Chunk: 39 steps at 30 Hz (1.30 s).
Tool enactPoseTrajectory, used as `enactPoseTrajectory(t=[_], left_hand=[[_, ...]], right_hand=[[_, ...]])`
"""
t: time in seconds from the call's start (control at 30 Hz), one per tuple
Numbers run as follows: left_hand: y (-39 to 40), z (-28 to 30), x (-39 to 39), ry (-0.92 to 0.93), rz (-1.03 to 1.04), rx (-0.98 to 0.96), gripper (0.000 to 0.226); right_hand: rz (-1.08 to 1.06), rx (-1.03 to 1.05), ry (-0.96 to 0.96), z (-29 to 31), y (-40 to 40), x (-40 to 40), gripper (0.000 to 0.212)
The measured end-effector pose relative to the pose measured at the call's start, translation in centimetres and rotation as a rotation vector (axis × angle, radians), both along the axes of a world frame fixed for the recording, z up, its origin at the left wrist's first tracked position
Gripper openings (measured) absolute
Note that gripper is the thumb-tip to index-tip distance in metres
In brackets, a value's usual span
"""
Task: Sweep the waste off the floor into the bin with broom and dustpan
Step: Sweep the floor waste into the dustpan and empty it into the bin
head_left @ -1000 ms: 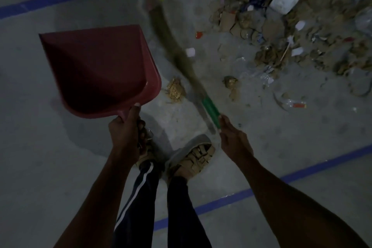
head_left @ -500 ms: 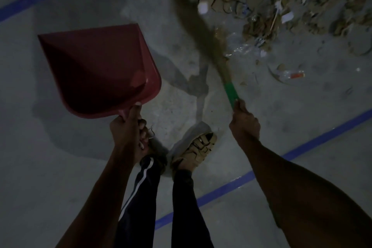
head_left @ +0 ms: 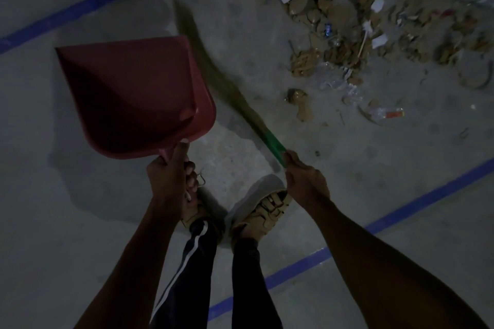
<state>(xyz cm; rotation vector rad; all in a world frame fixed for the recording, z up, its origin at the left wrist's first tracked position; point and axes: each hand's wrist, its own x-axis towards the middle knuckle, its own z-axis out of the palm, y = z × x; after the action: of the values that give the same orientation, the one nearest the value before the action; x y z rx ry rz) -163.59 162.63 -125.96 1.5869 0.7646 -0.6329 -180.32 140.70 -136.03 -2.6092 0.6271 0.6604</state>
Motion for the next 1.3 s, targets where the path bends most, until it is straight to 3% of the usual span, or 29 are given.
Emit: enactPoseTrajectory(t=[0.1, 0.17, 0.43, 0.67, 0.77, 0.93, 1.07, 1.3], left_hand=[[0.7, 0.2, 0.4, 0.005, 0.01, 0.033, 0.043], [1.4, 0.3, 0.7, 0.027, 0.017, 0.061, 0.048], [4.1, 0.4, 2.4, 0.04, 0.066, 0.062, 0.052], [6.2, 1.4, 4.9, 0.054, 0.106, 0.042, 0.047], [7.3, 1.8, 7.0, 0.082, 0.123, 0.032, 0.049], [8.2, 2.2, 10.3, 0.085, 0.083, -0.017, 0.048], [6.9, 2.1, 12.4, 0.1, 0.075, -0.081, 0.043], [4.1, 1.2, 18.2, 0.1, 0.089, -0.188, 0.042]], right_hand=[[-0.164, -0.096, 0.122, -0.1, 1.4, 0.4, 0.043], [-0.24, -0.124, 0.137, -0.2, 1.7, 1.3, 0.049], [-0.171, -0.279, 0.049, 0.9, -1.2, 7.6, 0.052], [-0.153, -0.037, -0.301, 1.6, 1.6, 13.5, 0.046], [-0.145, 0.069, -0.34, 1.5, 4.1, 16.1, 0.045], [0.016, 0.15, -0.179, 2.2, 6.6, 20.7, 0.05], [0.155, 0.073, -0.078, 2.6, 6.2, 24.5, 0.047], [0.202, -0.052, 0.08, 0.8, 3.0, 30.8, 0.04]])
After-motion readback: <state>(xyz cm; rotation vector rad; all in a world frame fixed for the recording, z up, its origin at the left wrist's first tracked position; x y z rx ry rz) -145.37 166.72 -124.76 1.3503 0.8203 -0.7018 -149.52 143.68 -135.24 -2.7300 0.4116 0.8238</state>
